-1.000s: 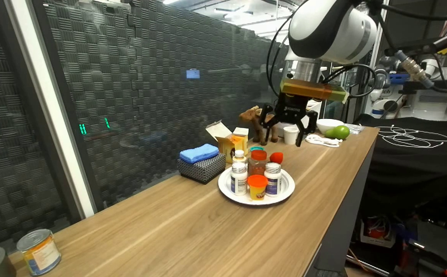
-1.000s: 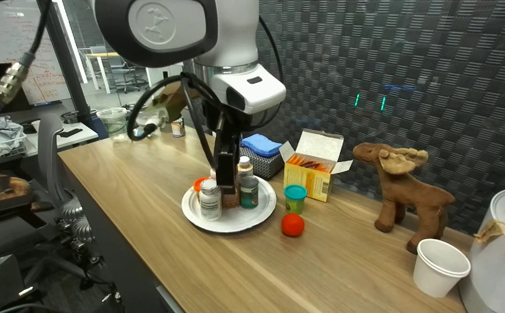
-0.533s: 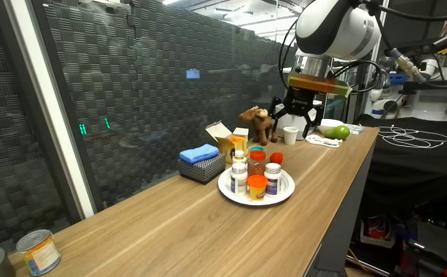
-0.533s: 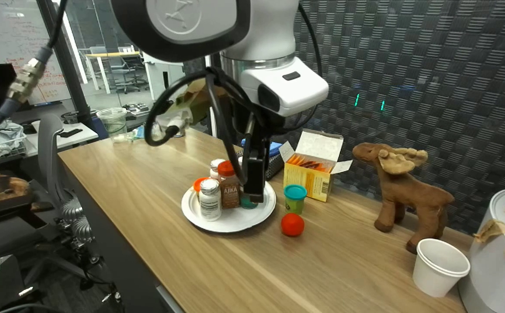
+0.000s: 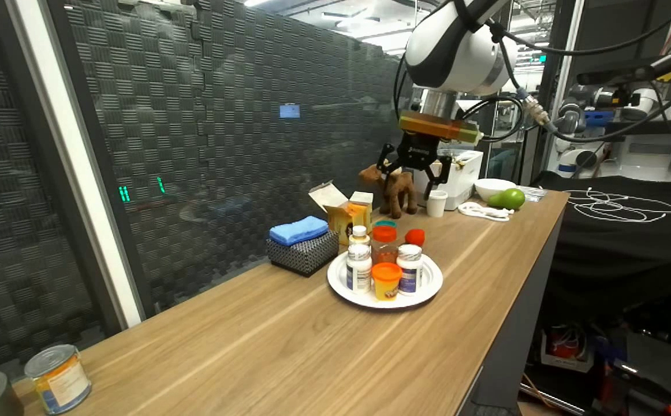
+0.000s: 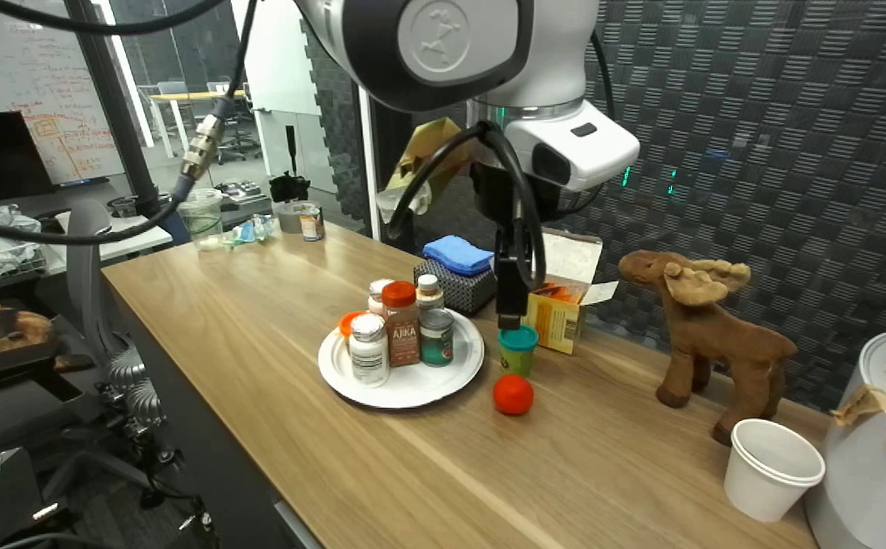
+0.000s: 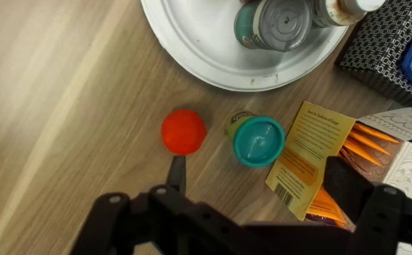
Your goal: Put the objects on the table onto the tray
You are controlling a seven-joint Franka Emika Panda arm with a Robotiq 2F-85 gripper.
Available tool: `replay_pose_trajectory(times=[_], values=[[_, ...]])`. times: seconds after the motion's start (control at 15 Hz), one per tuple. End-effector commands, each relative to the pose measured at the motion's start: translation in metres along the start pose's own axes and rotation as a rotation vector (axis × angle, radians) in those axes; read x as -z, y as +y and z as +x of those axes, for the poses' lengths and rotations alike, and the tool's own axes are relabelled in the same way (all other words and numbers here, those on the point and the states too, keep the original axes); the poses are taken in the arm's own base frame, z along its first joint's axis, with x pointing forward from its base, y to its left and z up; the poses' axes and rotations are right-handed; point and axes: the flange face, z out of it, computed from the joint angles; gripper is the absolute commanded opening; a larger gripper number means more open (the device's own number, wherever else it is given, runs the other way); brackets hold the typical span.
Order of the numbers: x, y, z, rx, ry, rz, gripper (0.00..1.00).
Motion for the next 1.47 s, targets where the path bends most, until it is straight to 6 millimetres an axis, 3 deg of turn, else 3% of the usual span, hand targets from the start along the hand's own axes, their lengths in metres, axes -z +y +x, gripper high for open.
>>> replay_pose_trajectory(times=[0.0, 0.6, 0.87, 1.0, 1.4], values=[[-0.012, -0.028, 0.027, 0.02, -0.059, -0.006, 1.0], [-0.078, -0.051, 0.047, 0.024, -0.208, -0.09, 1.0], [-0.094, -0.055, 0.051, 0.019, -0.221, -0.101, 1.0], [-0.097, -0.055, 0.053, 0.015, -0.218, -0.099, 0.74], [-0.085, -0.04, 0.051, -0.008, -0.187, -0.078, 0.28]])
